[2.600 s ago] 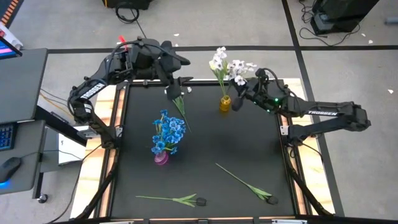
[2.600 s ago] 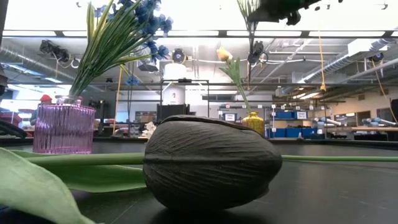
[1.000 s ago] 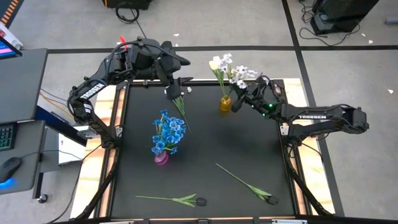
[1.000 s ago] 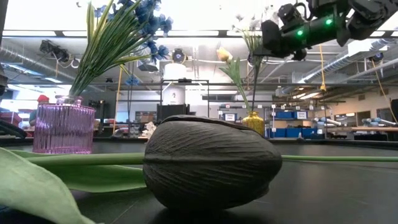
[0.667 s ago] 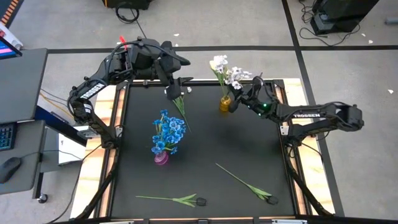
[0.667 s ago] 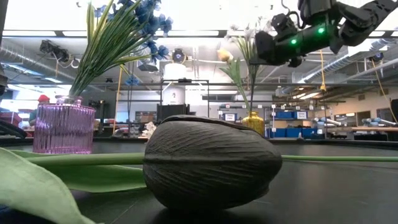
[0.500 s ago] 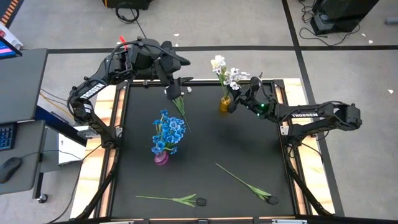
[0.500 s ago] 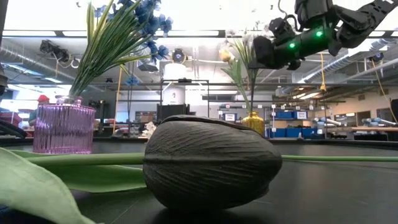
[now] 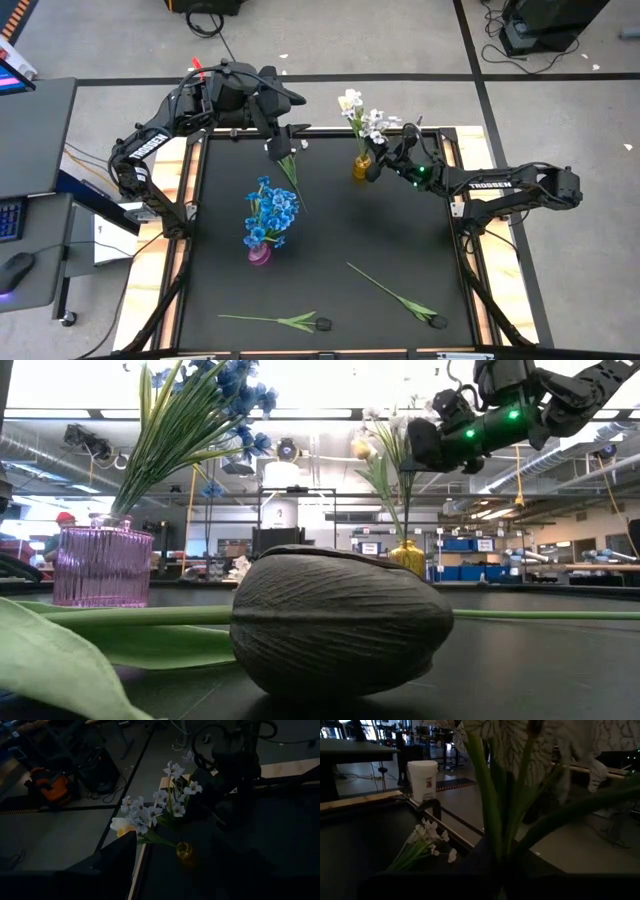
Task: Sort flowers into vase by color
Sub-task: Put the bottom white flowers into the yellow vase
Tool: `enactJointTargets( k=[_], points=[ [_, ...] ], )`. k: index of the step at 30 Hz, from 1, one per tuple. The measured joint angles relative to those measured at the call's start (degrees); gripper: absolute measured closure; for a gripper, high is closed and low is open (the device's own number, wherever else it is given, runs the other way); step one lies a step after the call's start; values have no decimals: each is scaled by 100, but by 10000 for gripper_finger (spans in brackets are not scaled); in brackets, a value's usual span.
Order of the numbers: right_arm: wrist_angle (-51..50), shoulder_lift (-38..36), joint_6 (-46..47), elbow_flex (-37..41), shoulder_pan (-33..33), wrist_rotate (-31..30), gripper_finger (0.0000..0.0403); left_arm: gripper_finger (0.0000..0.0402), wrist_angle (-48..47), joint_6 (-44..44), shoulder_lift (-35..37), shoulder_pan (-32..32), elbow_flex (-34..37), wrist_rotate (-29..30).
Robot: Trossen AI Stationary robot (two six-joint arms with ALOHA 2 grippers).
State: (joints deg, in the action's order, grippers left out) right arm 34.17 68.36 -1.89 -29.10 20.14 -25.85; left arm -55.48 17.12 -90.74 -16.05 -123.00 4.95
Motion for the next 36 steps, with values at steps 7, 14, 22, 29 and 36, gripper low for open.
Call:
enactJointTargets(
  k=[7,14,22,29,36],
  points=[
    [-33,-2,133,0,0,0,334,141,0,-1,0,0,0,-1],
    [-43,-3,174,0,0,0,317,141,0,0,0,0,0,0],
    [-211,-7,200,-2,0,0,289,141,0,0,0,0,0,-2],
    [-377,-7,205,-2,0,0,262,141,0,-1,0,0,0,0],
    [-660,-12,210,-3,-7,25,230,141,0,0,0,0,0,0]
  ],
)
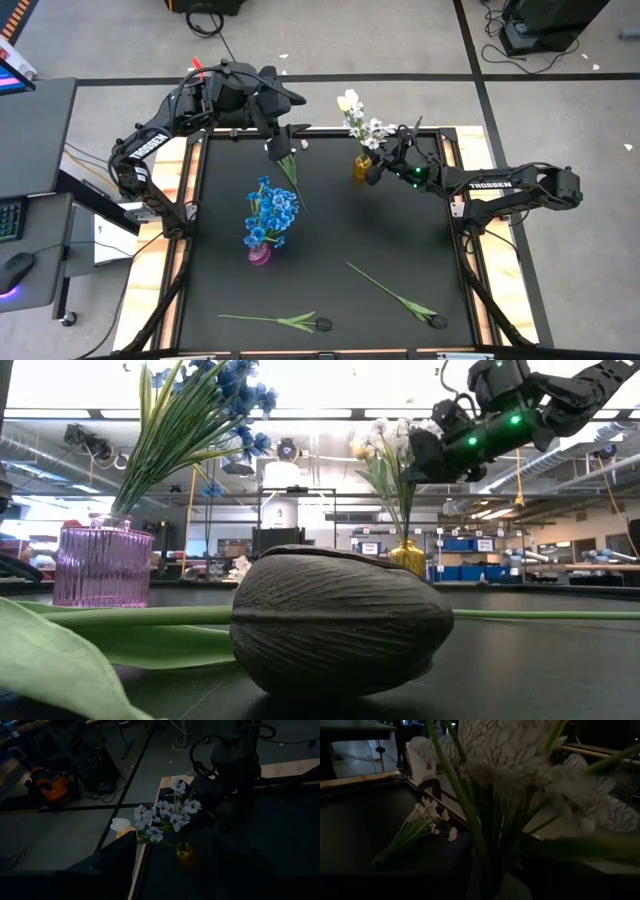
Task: Sort flowers into vase by color
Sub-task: Put the bottom white flowers into the yellow vase, then put the right black tulip into the violet vase
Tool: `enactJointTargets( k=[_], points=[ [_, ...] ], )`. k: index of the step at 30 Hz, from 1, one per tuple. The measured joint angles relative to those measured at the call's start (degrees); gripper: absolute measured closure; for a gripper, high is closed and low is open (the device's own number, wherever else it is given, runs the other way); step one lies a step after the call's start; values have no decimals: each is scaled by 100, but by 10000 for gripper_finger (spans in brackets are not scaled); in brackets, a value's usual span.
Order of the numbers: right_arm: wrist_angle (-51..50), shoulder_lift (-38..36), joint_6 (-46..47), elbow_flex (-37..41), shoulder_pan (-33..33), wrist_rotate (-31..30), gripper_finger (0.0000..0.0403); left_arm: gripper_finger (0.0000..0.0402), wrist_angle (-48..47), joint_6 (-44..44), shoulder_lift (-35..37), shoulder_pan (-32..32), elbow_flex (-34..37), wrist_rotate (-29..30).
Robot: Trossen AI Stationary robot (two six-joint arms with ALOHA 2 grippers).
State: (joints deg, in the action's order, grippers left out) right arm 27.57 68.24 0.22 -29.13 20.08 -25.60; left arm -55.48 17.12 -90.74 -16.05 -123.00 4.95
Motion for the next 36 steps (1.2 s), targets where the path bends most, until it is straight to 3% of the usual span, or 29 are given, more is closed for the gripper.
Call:
enactJointTargets(
  k=[14,25,36],
  points=[
    [-1327,-784,386,-1,-93,16,146,141,0,0,0,0,0,0],
    [-2492,-1334,982,-1,-626,20,141,141,0,0,0,0,0,-2],
    [-2981,-1372,1882,-1,-1546,135,142,141,2,0,0,0,0,-2]
  ],
)
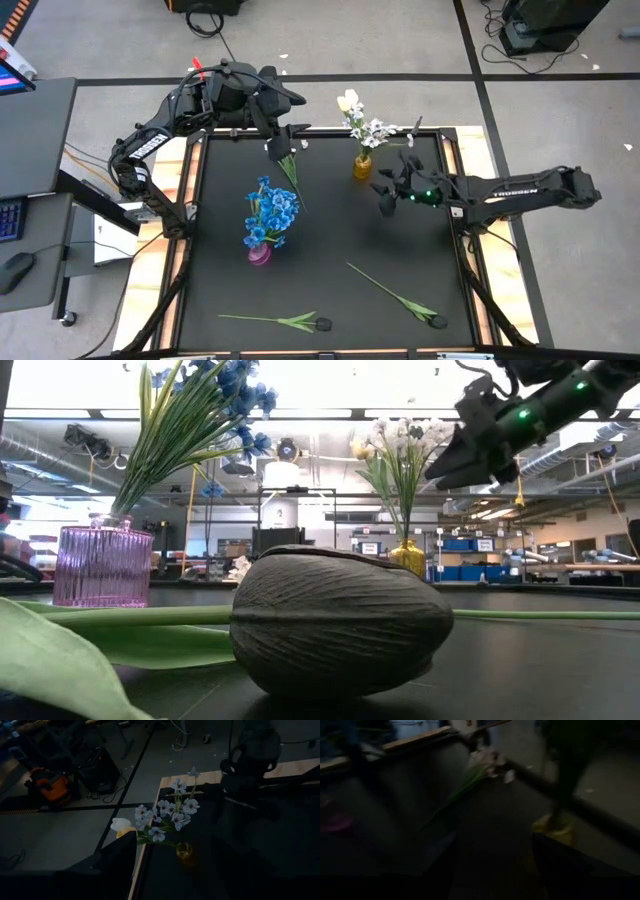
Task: Sort flowers into vase by color
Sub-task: Put the right black tulip into the violet vase
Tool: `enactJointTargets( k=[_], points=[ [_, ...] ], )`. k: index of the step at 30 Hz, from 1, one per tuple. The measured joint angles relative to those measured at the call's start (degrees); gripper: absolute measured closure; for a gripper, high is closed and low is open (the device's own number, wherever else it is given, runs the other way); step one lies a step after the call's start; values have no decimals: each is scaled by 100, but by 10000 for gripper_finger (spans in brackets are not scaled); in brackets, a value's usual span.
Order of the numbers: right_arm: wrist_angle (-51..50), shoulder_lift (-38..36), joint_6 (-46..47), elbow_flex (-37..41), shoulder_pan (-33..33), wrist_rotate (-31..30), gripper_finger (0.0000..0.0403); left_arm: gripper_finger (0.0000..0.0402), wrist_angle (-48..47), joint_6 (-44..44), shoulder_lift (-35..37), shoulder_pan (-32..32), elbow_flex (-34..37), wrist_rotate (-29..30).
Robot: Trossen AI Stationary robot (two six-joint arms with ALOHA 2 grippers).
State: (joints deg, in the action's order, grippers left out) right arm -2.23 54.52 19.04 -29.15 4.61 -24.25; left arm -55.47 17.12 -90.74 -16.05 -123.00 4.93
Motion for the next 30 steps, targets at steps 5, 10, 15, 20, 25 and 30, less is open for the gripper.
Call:
enactJointTargets(
  k=[5,10,15,20,25,30],
  points=[
    [-252,0,563,0,-556,181,144,141,-2,0,-2,0,0,0],
    [-643,2,1153,0,-1187,194,144,141,-2,0,-2,0,0,0],
    [-988,4,1864,0,-1868,210,144,141,-2,0,-2,0,0,0],
    [-1003,135,2535,0,-2509,209,144,141,-2,0,-2,0,0,0],
    [-954,507,3190,0,-3145,347,147,141,0,-2,-2,0,0,1],
    [-727,960,3946,0,-3754,497,147,141,0,-1,-2,0,0,0]
  ],
)
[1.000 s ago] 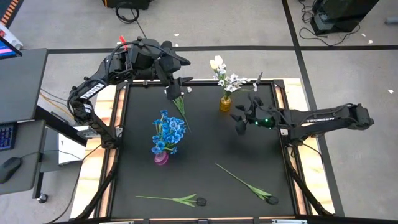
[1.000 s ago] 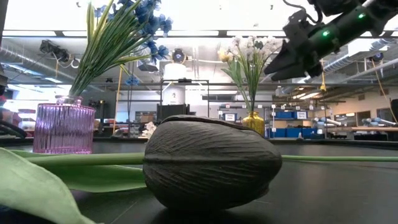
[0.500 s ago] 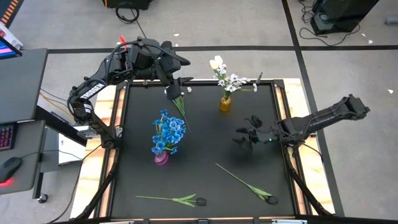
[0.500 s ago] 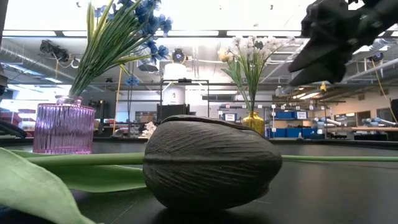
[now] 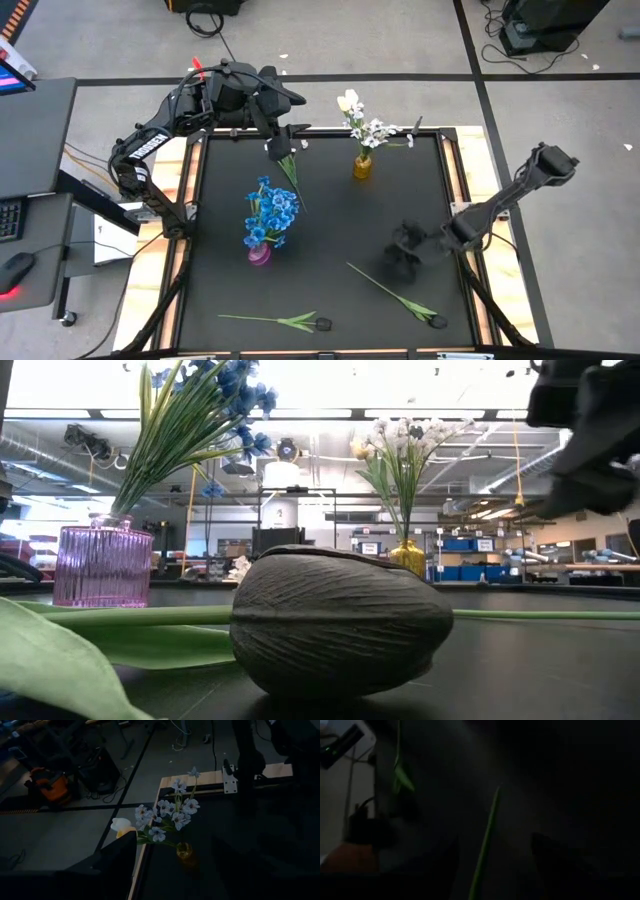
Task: Sort flowers into vase by color
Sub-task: Put the right black tulip into the violet vase
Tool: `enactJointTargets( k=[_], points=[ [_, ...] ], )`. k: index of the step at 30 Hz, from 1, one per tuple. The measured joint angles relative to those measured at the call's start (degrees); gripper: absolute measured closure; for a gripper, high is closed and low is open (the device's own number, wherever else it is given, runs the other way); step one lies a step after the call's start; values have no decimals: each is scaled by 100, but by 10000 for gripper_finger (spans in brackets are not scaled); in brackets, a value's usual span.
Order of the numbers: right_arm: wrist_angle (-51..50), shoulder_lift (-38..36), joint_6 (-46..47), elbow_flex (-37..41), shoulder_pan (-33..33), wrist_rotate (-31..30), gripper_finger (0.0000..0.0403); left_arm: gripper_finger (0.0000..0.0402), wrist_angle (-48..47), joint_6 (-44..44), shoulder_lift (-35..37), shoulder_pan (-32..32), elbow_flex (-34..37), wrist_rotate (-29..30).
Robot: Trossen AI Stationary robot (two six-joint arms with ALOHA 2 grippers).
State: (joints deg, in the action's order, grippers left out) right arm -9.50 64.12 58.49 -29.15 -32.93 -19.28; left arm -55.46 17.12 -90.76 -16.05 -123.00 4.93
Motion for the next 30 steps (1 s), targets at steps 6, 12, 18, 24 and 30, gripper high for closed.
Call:
enactJointTargets(
  k=[6,12,18,24,30],
  points=[
    [317,572,1032,-49,-572,368,147,141,2,1,0,0,0,2],
    [-504,1229,1592,-788,-912,754,147,141,85,1,0,0,0,0],
    [-1810,1901,1990,-1797,-1074,1096,147,141,90,1,0,0,0,0],
    [-2825,2660,2290,-2582,-1270,1540,147,141,85,1,0,0,0,0],
    [-2841,3071,2490,-2808,-1416,1595,147,141,85,1,0,0,0,0]
  ],
)
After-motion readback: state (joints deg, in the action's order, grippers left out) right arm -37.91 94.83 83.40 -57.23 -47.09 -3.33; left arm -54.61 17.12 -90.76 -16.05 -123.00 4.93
